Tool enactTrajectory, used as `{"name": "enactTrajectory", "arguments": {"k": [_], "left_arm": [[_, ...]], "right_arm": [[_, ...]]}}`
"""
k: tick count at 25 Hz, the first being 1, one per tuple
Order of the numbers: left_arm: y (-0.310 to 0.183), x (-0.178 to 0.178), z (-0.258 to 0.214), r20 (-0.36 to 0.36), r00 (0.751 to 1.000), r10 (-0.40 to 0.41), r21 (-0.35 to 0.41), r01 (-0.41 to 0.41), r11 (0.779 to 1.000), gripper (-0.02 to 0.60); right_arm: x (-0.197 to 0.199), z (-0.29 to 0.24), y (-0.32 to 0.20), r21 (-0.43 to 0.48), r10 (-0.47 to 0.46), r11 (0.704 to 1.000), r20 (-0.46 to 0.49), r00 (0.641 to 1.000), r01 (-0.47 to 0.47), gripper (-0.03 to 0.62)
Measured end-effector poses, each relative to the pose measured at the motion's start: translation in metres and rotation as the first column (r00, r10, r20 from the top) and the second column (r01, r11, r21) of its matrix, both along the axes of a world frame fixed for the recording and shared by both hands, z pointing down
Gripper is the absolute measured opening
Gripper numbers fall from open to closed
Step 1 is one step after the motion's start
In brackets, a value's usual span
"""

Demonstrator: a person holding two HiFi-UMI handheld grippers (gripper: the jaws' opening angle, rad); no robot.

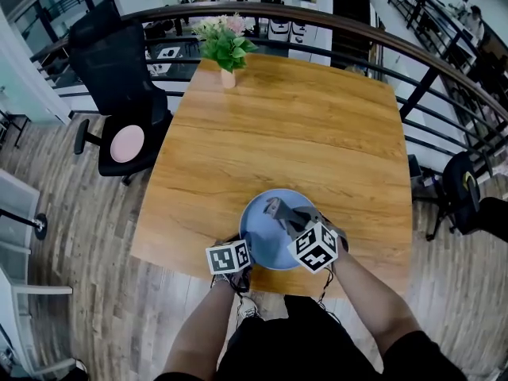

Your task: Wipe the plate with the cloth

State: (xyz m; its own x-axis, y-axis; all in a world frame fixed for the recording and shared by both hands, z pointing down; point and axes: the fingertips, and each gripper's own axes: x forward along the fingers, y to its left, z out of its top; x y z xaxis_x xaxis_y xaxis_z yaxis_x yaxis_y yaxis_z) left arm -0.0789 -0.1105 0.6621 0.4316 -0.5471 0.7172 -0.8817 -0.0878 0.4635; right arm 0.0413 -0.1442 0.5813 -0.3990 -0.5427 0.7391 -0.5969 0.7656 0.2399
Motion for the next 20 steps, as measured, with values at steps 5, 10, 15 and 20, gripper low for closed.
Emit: {"name": "enactTrajectory", "arguments": {"k": [5,10,15,20], "left_arm": [[-0.001,0.001,-0.001,0.008,1.000,-0.001,0.006,0.001,1.000,0.058],[-0.002,0.000,0.001,0.021,1.000,-0.002,0.017,0.002,1.000,0.058],[-0.003,-0.004,-0.004,0.068,0.998,-0.020,0.028,0.018,0.999,0.059],[-0.003,-0.004,-0.003,0.082,0.996,-0.021,0.038,0.018,0.999,0.060]], "right_arm": [[-0.047,0.019,0.019,-0.058,-0.206,0.977,-0.010,0.979,0.205,0.072],[-0.073,0.043,0.024,-0.104,-0.323,0.943,-0.036,0.946,0.318,0.072],[-0.081,0.058,0.018,-0.136,-0.374,0.921,-0.044,0.926,0.365,0.072],[-0.084,0.068,0.006,-0.142,-0.407,0.908,-0.084,0.909,0.394,0.072]]}}
